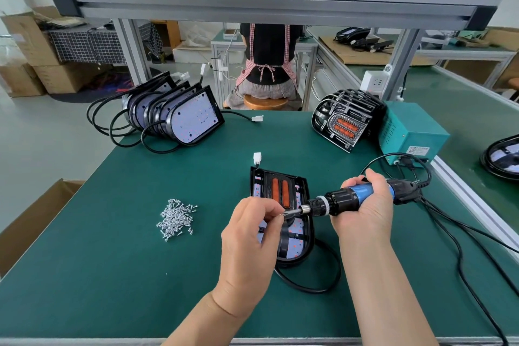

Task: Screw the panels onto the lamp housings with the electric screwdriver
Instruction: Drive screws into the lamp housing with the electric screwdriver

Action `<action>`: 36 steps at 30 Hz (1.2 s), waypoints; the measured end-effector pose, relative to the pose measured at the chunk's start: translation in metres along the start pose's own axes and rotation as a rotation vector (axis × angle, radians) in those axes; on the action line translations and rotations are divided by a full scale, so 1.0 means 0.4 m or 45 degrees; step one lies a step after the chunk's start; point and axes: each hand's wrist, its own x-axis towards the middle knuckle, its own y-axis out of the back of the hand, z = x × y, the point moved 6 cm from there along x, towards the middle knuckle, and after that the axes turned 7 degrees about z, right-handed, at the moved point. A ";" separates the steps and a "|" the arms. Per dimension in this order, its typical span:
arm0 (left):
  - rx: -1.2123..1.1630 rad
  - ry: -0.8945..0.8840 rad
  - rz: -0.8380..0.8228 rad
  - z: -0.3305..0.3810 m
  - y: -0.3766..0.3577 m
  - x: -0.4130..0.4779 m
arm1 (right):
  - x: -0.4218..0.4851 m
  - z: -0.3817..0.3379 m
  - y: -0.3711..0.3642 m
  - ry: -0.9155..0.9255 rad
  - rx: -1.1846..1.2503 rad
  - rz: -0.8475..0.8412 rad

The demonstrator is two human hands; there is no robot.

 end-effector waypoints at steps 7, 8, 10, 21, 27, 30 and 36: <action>0.043 -0.167 -0.043 0.004 -0.010 -0.002 | 0.004 -0.002 0.006 0.017 -0.020 -0.004; 0.054 -0.183 -0.047 0.004 -0.009 -0.001 | 0.005 -0.003 0.006 0.026 -0.019 -0.002; 0.060 -0.227 -0.067 0.003 -0.002 0.000 | 0.006 -0.006 0.007 0.047 -0.030 -0.004; 0.224 0.947 -0.457 -0.265 -0.066 0.084 | -0.016 -0.006 -0.045 0.276 -0.264 -0.211; -0.056 1.087 -0.534 -0.284 -0.098 0.077 | -0.064 0.014 -0.125 0.510 -0.431 -0.445; -0.061 1.068 -0.501 -0.277 -0.094 0.070 | -0.083 0.036 -0.153 0.566 -0.527 -0.532; -0.052 1.047 -0.481 -0.284 -0.095 0.069 | -0.106 0.076 -0.176 0.631 -0.664 -0.645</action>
